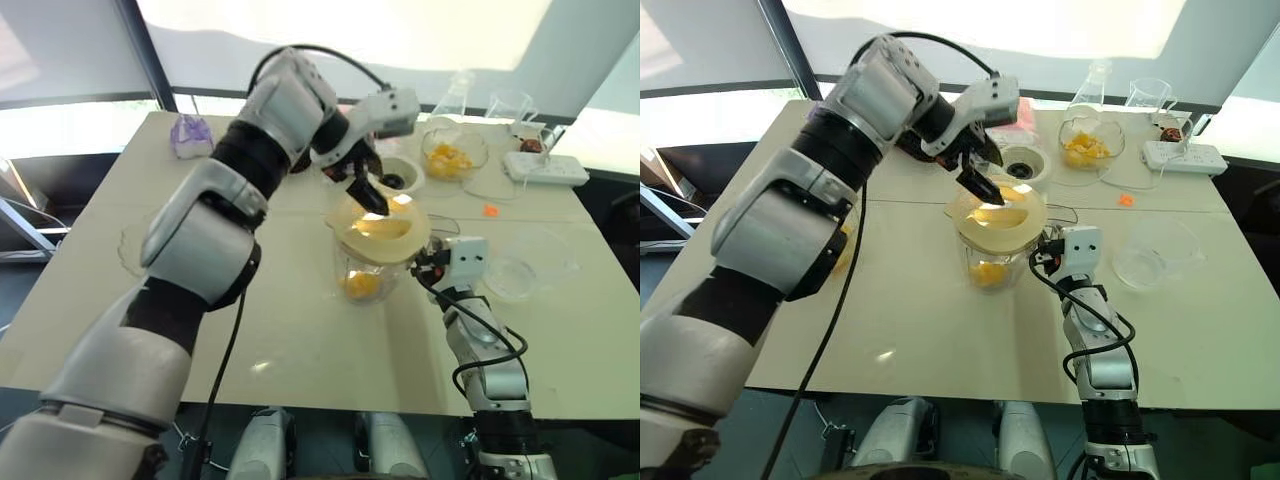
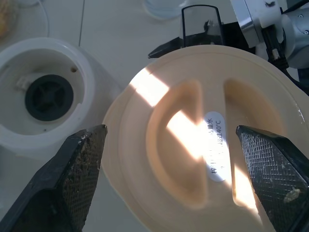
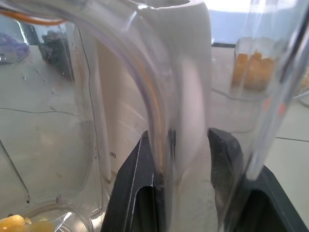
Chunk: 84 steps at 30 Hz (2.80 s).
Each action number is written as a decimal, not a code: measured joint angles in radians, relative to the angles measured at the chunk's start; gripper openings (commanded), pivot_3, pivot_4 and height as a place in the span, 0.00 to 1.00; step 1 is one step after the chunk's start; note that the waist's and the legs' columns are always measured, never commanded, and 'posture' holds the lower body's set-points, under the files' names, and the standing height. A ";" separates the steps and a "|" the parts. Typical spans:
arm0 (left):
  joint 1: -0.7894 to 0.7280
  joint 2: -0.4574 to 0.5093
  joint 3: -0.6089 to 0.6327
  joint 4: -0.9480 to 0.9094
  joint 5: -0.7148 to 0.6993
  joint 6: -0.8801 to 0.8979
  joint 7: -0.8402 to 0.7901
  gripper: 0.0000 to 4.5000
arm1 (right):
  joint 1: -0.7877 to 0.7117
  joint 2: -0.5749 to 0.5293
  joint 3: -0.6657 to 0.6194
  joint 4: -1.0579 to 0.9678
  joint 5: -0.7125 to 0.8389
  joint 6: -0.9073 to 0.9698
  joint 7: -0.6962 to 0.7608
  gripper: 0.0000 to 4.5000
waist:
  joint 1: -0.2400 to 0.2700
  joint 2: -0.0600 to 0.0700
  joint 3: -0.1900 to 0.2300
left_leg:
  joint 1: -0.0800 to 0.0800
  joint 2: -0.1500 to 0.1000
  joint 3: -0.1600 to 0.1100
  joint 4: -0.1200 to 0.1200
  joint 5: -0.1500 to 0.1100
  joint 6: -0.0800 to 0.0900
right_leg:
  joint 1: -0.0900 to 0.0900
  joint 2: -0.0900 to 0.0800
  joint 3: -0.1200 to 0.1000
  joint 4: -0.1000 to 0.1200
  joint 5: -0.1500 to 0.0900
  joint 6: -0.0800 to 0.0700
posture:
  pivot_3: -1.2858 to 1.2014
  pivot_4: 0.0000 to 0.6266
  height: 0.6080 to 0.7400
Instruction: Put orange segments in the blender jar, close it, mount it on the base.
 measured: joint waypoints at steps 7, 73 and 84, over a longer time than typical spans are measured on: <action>-0.042 0.022 0.057 -0.017 -0.004 -0.003 0.009 1.00 | -0.002 -0.001 0.002 0.003 0.000 -0.001 0.000 0.21 | -0.003 0.001 0.003 | 0.000 0.000 0.000 0.000 0.000 0.000 | 0.000 0.000 0.000 0.000 0.000 0.000 | 0.52 0.24 1.00; 1.281 0.160 0.438 -1.191 -0.422 -0.012 0.786 1.00 | -0.866 -0.226 -0.156 0.504 0.117 0.313 0.030 0.21 | -0.023 0.007 0.007 | 0.002 0.002 0.002 -0.004 0.005 -0.008 | -0.001 0.001 0.000 0.004 0.006 0.000 | 0.52 0.24 1.00; 1.286 0.158 0.436 -1.191 -0.428 -0.013 0.817 1.00 | -0.803 -0.200 -0.126 0.347 0.099 0.385 -0.004 0.21 | -0.024 0.007 0.007 | 0.003 0.002 0.002 -0.004 0.005 -0.009 | -0.001 0.001 0.000 0.004 0.006 0.000 | 0.52 0.24 1.00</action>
